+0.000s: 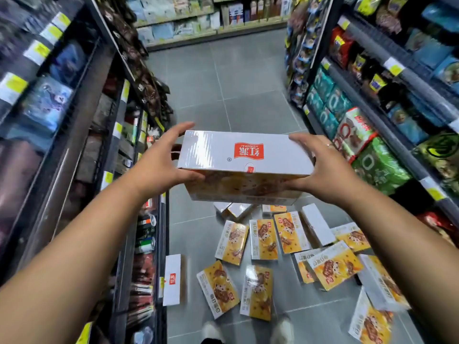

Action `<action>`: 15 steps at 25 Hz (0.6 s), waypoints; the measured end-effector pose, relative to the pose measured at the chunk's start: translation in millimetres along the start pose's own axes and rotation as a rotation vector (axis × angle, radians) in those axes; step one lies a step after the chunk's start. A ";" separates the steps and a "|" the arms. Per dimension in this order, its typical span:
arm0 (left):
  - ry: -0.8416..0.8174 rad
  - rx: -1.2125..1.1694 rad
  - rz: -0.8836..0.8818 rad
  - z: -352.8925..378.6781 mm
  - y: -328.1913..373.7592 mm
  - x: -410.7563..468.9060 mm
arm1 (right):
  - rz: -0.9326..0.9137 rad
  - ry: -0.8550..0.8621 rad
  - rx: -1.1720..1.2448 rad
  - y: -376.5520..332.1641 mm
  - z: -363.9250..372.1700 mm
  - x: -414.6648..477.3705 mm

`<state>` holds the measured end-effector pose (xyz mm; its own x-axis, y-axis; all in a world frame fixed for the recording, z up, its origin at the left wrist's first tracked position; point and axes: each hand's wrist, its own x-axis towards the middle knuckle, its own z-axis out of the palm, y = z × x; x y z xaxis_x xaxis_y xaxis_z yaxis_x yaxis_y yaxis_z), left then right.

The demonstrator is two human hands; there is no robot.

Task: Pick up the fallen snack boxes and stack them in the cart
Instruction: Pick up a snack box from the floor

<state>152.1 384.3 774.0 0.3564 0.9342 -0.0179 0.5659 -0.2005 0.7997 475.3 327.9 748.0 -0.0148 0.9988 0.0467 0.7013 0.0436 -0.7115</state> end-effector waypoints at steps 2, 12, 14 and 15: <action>-0.019 -0.077 0.020 3.2 29.9 1.9 | 0.060 0.086 0.110 -6.9 -26.9 -24.0; -0.433 -0.466 0.139 73.3 134.2 -21.4 | 0.314 0.484 0.586 -22.1 -88.7 -214.3; -0.524 -0.505 0.170 104.9 159.3 -36.7 | 0.346 0.609 0.665 -25.9 -96.9 -269.1; -0.571 -0.524 0.183 124.0 175.4 -45.0 | 0.370 0.677 0.691 -25.9 -102.2 -297.9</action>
<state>327.5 270.6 840.7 0.8162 0.5755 -0.0506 0.0888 -0.0384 0.9953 534.3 27.0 824.2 0.6724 0.7398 -0.0243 0.0153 -0.0467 -0.9988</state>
